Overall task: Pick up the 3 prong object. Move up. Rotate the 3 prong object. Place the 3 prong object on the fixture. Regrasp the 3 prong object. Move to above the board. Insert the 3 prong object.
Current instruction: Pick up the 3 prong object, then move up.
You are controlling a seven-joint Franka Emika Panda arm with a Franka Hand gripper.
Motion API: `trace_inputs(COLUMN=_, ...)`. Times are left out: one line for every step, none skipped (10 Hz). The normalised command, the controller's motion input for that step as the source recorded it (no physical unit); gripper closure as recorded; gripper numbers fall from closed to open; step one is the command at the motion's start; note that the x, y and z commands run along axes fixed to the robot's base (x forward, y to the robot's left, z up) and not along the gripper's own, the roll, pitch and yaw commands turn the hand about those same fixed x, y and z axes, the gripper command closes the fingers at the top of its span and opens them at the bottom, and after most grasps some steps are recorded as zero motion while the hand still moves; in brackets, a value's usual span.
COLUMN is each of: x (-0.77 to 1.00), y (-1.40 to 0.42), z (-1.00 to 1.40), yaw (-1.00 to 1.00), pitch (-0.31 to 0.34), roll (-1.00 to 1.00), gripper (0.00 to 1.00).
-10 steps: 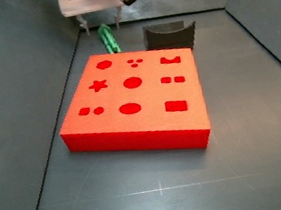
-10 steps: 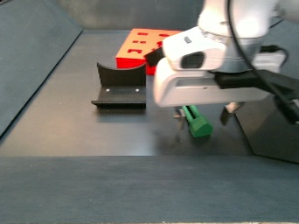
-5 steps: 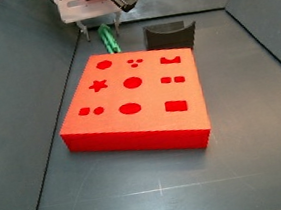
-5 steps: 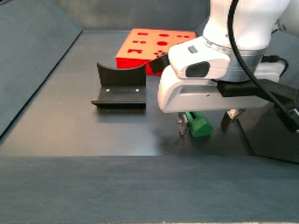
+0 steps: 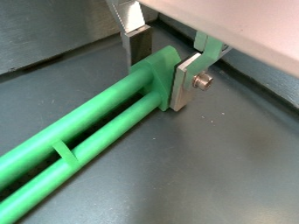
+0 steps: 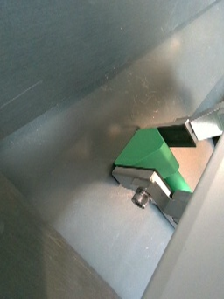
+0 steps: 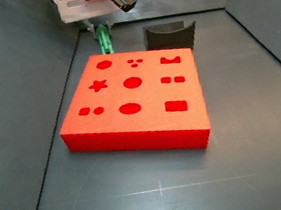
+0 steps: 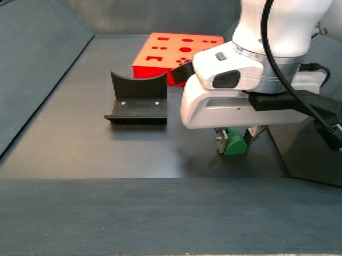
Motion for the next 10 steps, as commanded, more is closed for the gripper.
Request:
trace_inputs(x=0.00, y=0.00, z=0.00, yaw=0.00, pitch=0.000, roll=0.00, gripper=1.00)
trace_inputs(x=0.00, y=0.00, z=0.00, yaw=0.00, pitch=0.000, roll=0.00, gripper=1.00)
trace_inputs(x=0.00, y=0.00, z=0.00, yaw=0.00, pitch=0.000, roll=0.00, gripper=1.00)
trace_inputs(x=0.00, y=0.00, z=0.00, yaw=0.00, pitch=0.000, roll=0.00, gripper=1.00)
trace_inputs(x=0.00, y=0.00, z=0.00, yaw=0.00, pitch=0.000, roll=0.00, gripper=1.00)
trace_inputs(x=0.00, y=0.00, z=0.00, yaw=0.00, pitch=0.000, roll=0.00, gripper=1.00)
trace_inputs(x=0.00, y=0.00, z=0.00, yaw=0.00, pitch=0.000, roll=0.00, gripper=1.00)
trace_inputs(x=0.00, y=0.00, z=0.00, yaw=0.00, pitch=0.000, roll=0.00, gripper=1.00)
trace_inputs(x=0.00, y=0.00, z=0.83, yaw=0.00, pitch=0.000, roll=0.00, gripper=1.00)
trace_inputs(x=0.05, y=0.02, z=0.87, yaw=0.00, pitch=-0.017, roll=0.01, gripper=1.00)
